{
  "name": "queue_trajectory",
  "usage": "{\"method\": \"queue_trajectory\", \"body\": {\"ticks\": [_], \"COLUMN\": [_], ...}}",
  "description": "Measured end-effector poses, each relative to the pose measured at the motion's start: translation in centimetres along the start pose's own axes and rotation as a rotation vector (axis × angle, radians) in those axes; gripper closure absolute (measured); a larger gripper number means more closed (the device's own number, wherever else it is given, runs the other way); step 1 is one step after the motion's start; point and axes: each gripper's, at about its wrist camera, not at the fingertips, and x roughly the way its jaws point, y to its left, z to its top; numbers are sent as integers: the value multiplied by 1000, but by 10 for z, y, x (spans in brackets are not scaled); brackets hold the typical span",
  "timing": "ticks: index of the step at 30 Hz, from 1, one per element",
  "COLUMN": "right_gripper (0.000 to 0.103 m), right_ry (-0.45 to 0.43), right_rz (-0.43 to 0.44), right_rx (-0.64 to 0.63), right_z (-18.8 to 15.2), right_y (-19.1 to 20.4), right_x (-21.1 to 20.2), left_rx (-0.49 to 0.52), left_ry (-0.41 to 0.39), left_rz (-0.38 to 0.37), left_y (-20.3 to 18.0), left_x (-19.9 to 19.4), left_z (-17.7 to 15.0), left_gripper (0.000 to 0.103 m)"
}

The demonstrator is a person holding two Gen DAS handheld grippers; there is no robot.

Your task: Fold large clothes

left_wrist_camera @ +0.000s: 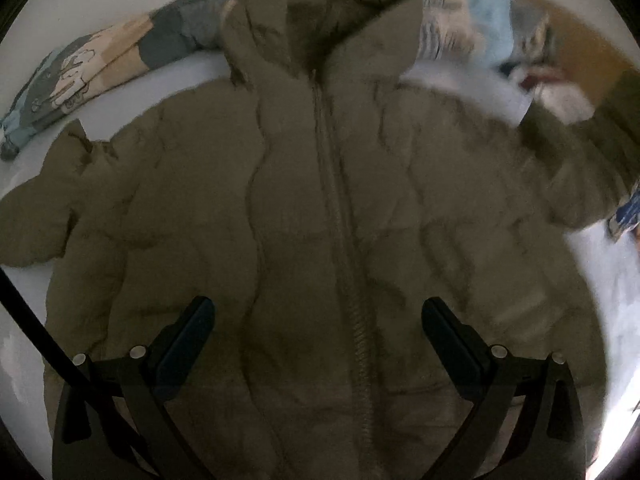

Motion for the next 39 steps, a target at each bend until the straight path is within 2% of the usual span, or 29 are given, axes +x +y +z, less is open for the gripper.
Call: {"method": "queue_trajectory", "body": {"ticks": [3,7,10,13,15,19,25,28,32,36,38,39], "right_gripper": [88,88,88,88,88,88,89,89,89,88,85,79], "right_ry": [-31,-58,-45,-2,29,125,282,351,444,529,551,559], "right_rz": [93,218,298,370,388,408,408,399,370,338,341,344], "right_rx": [-63,-156,-200,-248,-280,-318,-340,-361,-381,-352,-321,-309], "right_z": [10,0,-18,-43,-64,-118,-200,-237,-283,-322,-336,-342], "right_y": [66,156,210,266,295,340,369,373,377,371,367,368], "right_x": [-42,-105,-136,-152,-152,-128,-63,-22,24,66,80,83], "left_rx": [-10,-34,-19,-39,-75,-166,-279,-318,-323,-331,-339,-339], "left_ry": [-53,-60,-40,-65,-82,-111,-105,-99,-83,-33,-17,-15], "left_rz": [-9,-35,10,64,53,69,111,101,95,78,66,67], "left_y": [7,15,21,35,50,90,144,157,158,157,158,158], "left_x": [-21,-39,-38,-52,-62,-82,-92,-93,-85,-66,-62,-61], "left_z": [7,8,8,9,11,14,13,10,8,9,9,9], "left_gripper": [0,0,0,0,0,0,0,0,0,0,0,0]}}
